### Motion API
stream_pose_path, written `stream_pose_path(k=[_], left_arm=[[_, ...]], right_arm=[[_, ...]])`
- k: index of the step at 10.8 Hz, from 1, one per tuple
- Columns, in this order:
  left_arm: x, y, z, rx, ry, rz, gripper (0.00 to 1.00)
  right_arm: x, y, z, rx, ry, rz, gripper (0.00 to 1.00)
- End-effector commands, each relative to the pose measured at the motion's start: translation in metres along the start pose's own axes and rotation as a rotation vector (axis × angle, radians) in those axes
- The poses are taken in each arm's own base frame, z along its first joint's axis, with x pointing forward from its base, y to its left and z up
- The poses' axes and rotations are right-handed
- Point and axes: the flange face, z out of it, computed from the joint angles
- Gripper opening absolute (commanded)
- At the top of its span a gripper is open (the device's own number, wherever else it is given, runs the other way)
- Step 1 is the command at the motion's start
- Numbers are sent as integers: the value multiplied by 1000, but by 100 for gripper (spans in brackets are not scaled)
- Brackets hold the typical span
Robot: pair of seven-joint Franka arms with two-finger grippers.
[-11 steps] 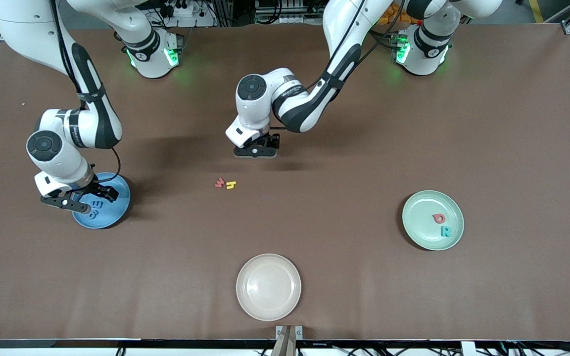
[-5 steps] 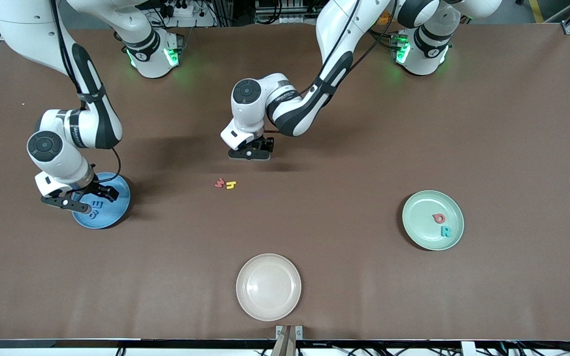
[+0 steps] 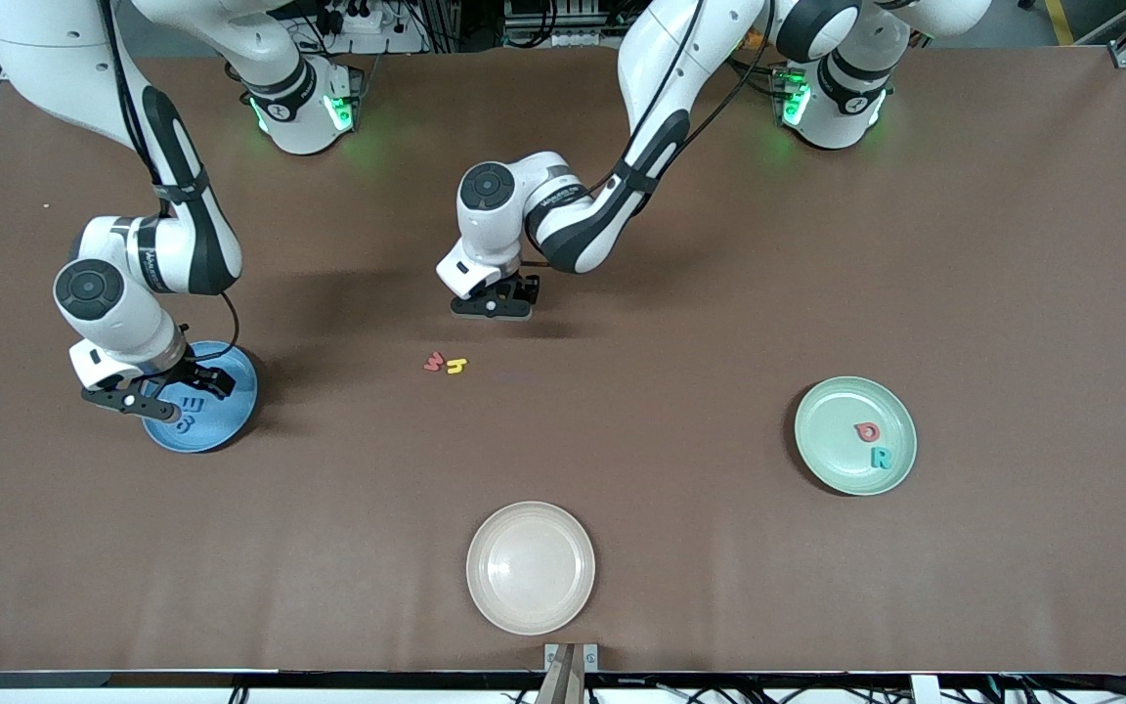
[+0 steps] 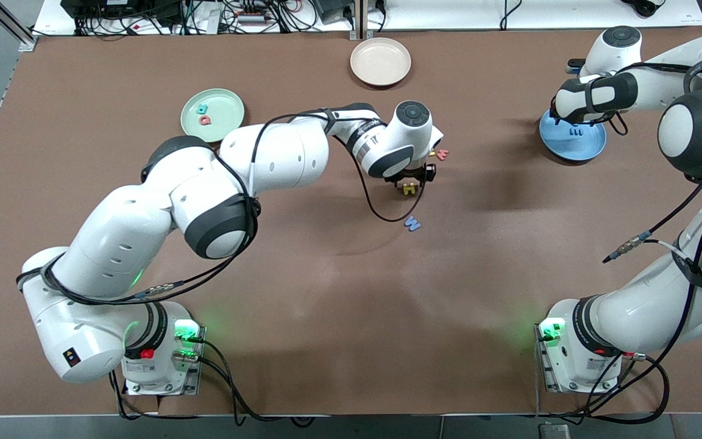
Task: Sort upper and lower case letters into plates
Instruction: 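Grasp the yellow H with the left gripper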
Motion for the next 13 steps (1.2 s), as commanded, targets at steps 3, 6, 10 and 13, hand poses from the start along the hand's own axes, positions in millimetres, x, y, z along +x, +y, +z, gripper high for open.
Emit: stream_pose_path(k=[3,6,10,13], left_arm=[[-4,6,9,3,12,-8,61],[-5,5,13,10,12,-7,47],[-10,2,28,33,7,11,0],[15,-1,-17,17,53,-3,0]], right_arm=[[1,0,1,-7,-1,-11,100],[1,-1,0,-7,-1,-14,100],[1,-3,0,-7,0,-14,100],[0,-9,-1,-5,0,-10,100]])
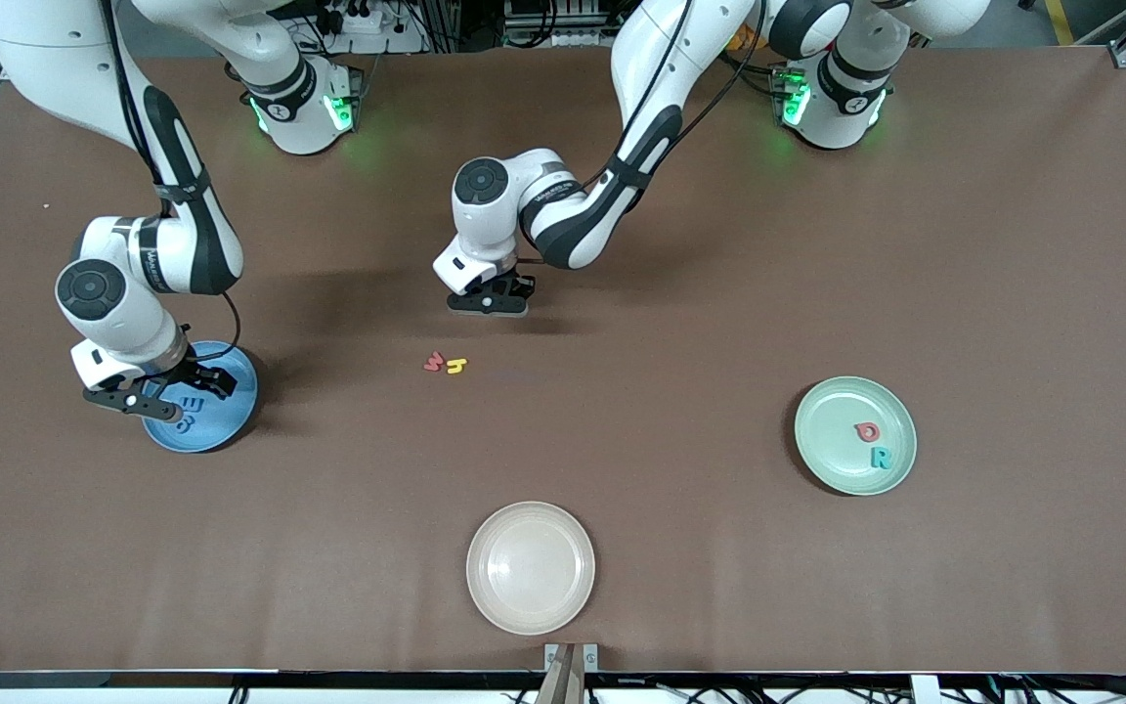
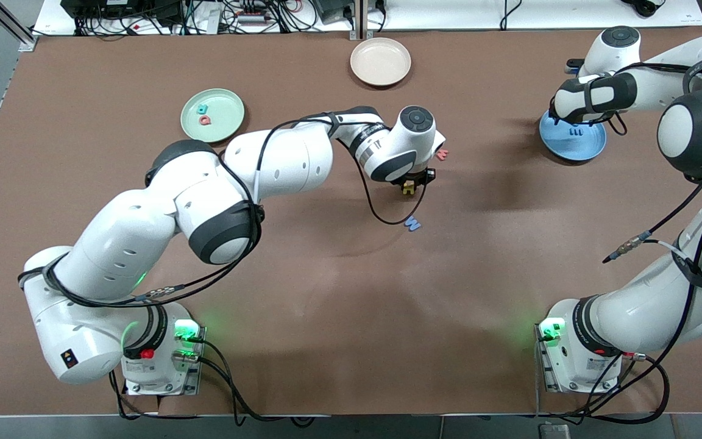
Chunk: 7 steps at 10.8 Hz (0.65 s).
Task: Sort upper and lower case letters into plates
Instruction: 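Grasp the yellow H with the left gripper, then drop the yellow H on the green plate while the right gripper reaches the h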
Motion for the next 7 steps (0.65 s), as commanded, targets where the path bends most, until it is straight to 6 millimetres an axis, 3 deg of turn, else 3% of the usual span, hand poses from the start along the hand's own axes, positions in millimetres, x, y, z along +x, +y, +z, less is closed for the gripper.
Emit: stream_pose_path(k=[1,2,4,5,7], left_arm=[[36,-11,-54,12,50,-36,0],[60,-26,-89,28,66,-68,0],[123,-77,-163,19,99,-170,0],[156,-118,-194,36,97,-160,0],[224,-221,-247,-3,59,-107,0]], right_arm=[[-1,-10,-2,-3,1,-4,100],[-2,-19,-3,-1,4,4,100],[-6,-49,-11,6,16,50,100],[-8,-64,-16,11,24,71,100],[-13,-99,-26,44,21,119,100]])
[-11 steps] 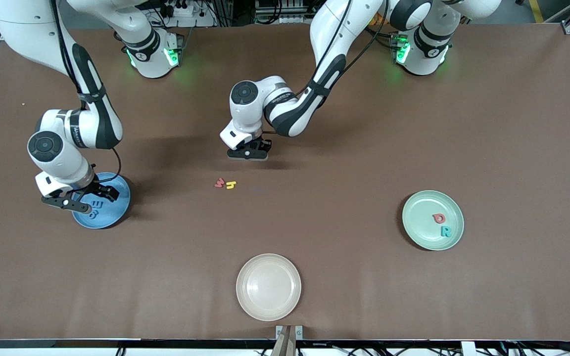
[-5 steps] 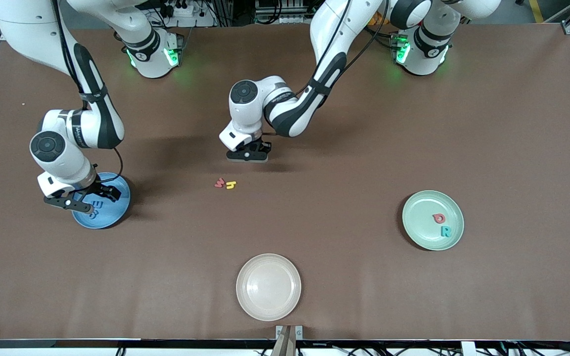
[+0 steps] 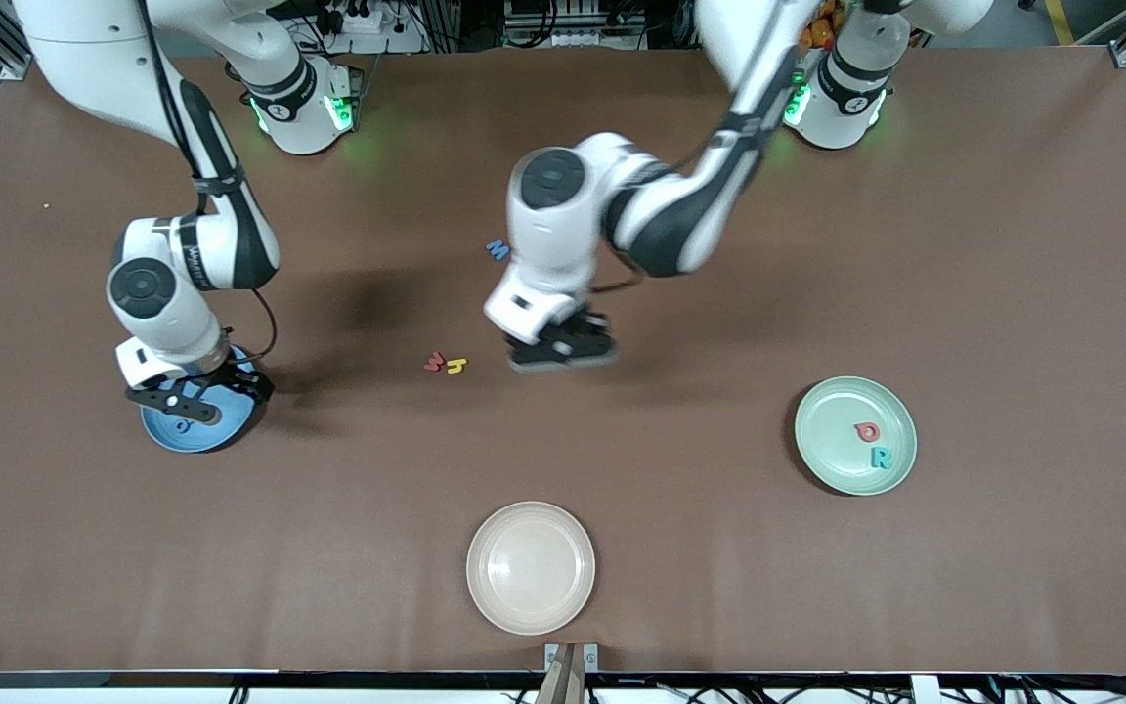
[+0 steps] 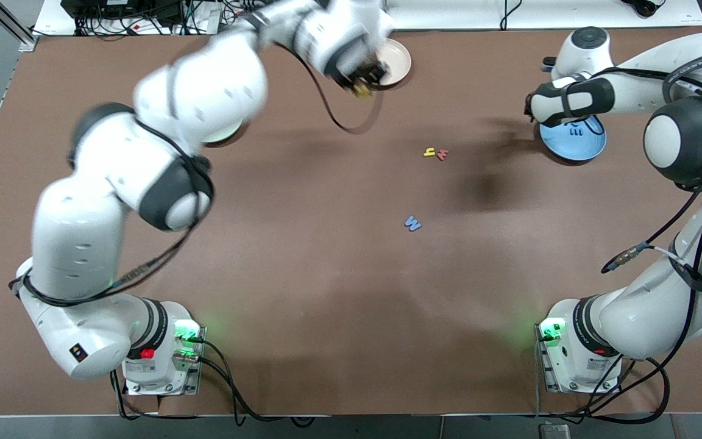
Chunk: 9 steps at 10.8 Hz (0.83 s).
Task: Sort upper and lower case letters into plates
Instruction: 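Drop the yellow H on the green plate while the right gripper reaches the h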
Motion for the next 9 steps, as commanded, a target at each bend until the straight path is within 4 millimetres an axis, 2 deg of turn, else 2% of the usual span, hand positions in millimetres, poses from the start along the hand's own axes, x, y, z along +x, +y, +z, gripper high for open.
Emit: stream_pose_path(k=[1,2,3,4,5,7,8,9], left_arm=[[75,-118,-31,-30,-89,45,0],[92,-165,-35,-3,-137,87,0],[103,-220,-30,25,-193,123,0],[106,-267,-19,38,-234,145,0],[110,-312,1,56,-275,102,0],[103,-353,43,82,-318,45,0],[99,-366,62,85,-308,32,0],[101,-378,77,91,-295,17,10]], right_arm=[[-3,-41,-14,41,-33,71,100],[-1,-60,-24,70,-68,107,100],[3,-78,-31,91,-109,147,100],[2,-98,-36,104,-140,192,100],[-3,-119,-39,102,-146,236,100],[-27,-161,-42,93,-148,302,100],[-40,-181,-41,93,-153,344,100],[-45,-192,-45,119,-174,425,100]])
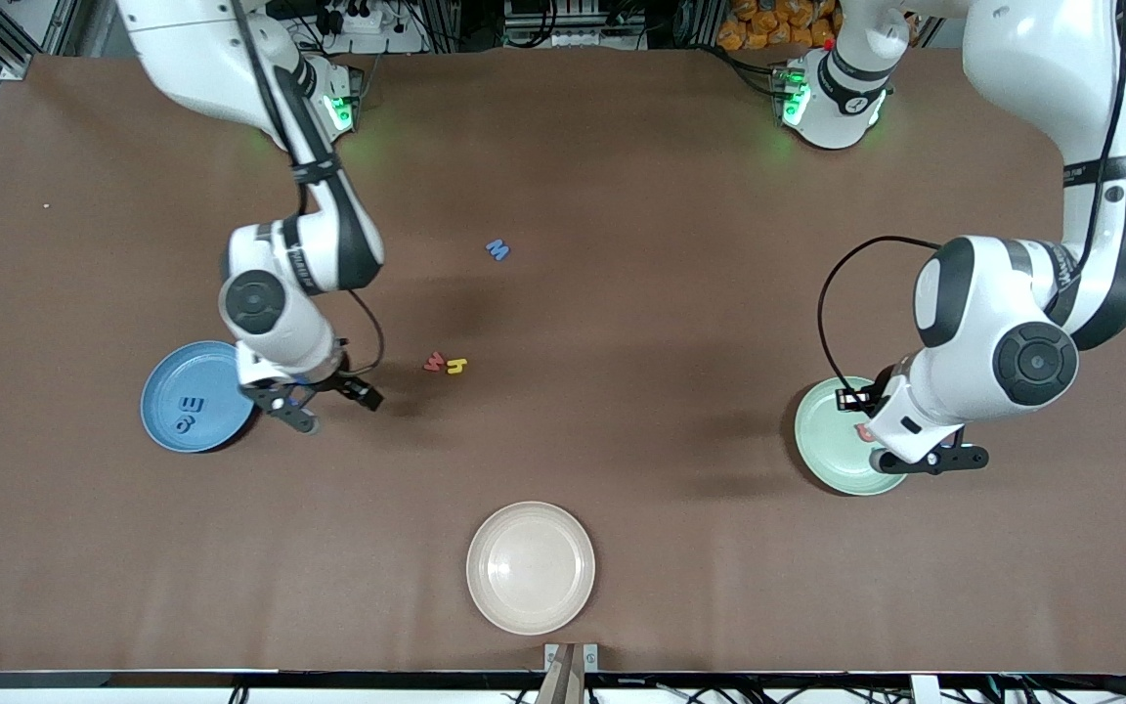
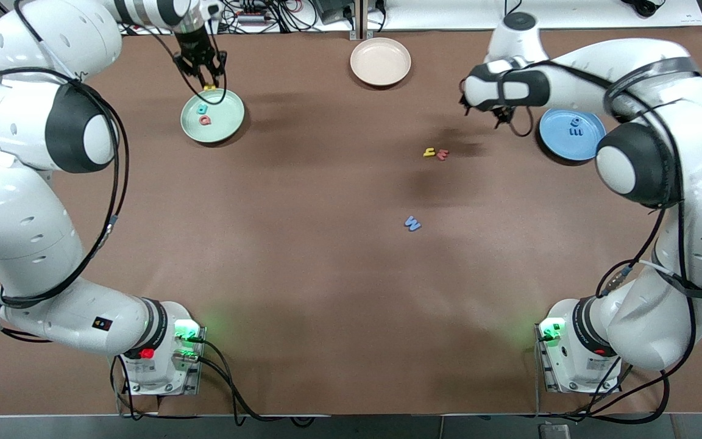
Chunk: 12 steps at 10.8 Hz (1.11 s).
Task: Sort upper and lower case letters into plates
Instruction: 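Drop the yellow H on the green plate while the right gripper reaches the h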
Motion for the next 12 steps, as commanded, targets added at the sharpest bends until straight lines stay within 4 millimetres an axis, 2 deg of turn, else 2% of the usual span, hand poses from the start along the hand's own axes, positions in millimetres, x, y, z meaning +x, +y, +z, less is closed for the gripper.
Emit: stream_pose_path(k=[1,2,4,5,6,7,10,12], left_arm=[[2,-16,19,2,23,-15,20],[5,-19,20,4,30,-13,28],[11,-29,22,2,42,21,72],[11,-30,19,-1,48,41,100],[11,-30,11,-4,60,42,100],[13,-29,-12,-11,94,38,100],[-8,-29,-80,57,164,94,100],[-27,-19,-108,49,156,111,100]], right_arm=[[-26,-29,0,50,-63,146,100],[-36,-35,0,55,-81,227,100],[-49,-43,-1,47,-86,396,100],[-60,-49,-2,42,-87,455,100],[-81,-59,1,36,-79,468,100],[-85,-63,5,32,-73,521,100],[-95,-66,19,11,-67,605,100],[-99,-69,33,41,-44,629,100]])
